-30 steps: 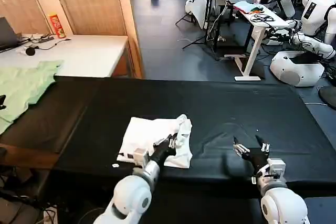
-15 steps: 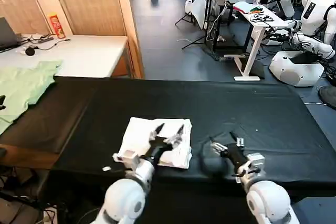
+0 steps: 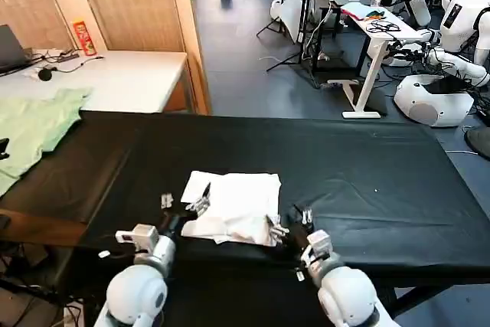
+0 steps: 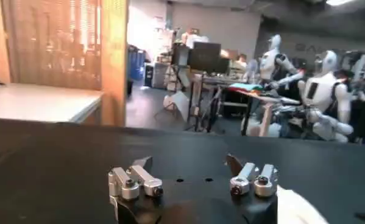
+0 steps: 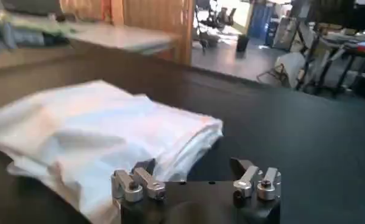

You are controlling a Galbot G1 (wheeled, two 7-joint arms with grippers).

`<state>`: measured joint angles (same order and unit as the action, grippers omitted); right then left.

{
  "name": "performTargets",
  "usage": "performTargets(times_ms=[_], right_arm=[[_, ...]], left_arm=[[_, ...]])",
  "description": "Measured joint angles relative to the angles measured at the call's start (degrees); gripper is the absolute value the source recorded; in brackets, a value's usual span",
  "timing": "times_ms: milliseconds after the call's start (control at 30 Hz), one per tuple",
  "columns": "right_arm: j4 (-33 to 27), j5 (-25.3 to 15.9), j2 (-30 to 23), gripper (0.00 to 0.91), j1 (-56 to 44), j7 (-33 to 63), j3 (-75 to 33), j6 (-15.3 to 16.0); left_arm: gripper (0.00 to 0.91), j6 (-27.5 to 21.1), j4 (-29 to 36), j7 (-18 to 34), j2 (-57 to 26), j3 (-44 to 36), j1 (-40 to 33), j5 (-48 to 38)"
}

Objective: Fold and organize the clothes.

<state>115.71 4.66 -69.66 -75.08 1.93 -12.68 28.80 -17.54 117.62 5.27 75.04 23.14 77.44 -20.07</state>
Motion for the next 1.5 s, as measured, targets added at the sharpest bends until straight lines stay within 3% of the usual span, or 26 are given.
performTargets(times_ms=[100, 367, 733, 767, 800, 833, 900, 1133, 1233, 1500], right_arm=[[0.74, -0.83, -0.22, 0.878, -1.15, 1.90, -0.95, -1.35], [4.49, 5.59, -2.94, 0.878, -4.20, 2.90, -4.10, -7.20], [11.03, 7.32, -3.71, 0.878, -9.04, 2.60, -7.88, -8.21], [11.29, 7.27, -3.81, 0.878, -9.25, 2.60, -7.95, -8.17], [11.56, 7.23, -3.96, 0.878, -9.44, 2.60, -7.99, -8.13], [11.80, 7.19, -4.11, 0.878, -9.61, 2.60, -8.00, -8.10], [11.98, 7.12, -4.30, 0.878, -9.76, 2.59, -8.04, -8.06], [12.81, 6.97, -4.60, 0.878, -10.18, 2.52, -8.30, -7.97], [13.07, 6.97, -4.71, 0.878, -10.22, 2.50, -8.61, -7.97], [13.18, 6.97, -5.04, 0.878, -10.22, 2.53, -9.37, -7.97]], left_arm=[[0.878, -0.31, -1.17, -0.30, -0.25, 1.33, -0.76, -2.46], [0.878, -0.71, -5.55, -2.67, 0.28, 3.94, -2.92, -11.48], [0.878, -2.61, -10.86, -3.52, 0.43, 6.78, -3.04, -25.55], [0.663, -2.70, -11.02, -3.52, 0.43, 6.89, -2.93, -26.07], [0.605, -2.75, -11.14, -3.51, 0.38, 6.93, -2.79, -26.67], [0.390, -2.80, -11.20, -3.51, 0.32, 6.95, -2.66, -27.20], [0.176, -2.97, -11.39, -3.51, 0.28, 6.97, -2.50, -28.04], [0.137, -4.14, -12.81, -3.41, 0.47, 6.94, -2.86, -29.79], [0.000, -4.78, -12.83, -3.21, 0.46, 7.04, -2.86, -31.04], [0.000, -4.99, -10.78, -1.61, -0.11, 7.44, -2.94, -27.15]])
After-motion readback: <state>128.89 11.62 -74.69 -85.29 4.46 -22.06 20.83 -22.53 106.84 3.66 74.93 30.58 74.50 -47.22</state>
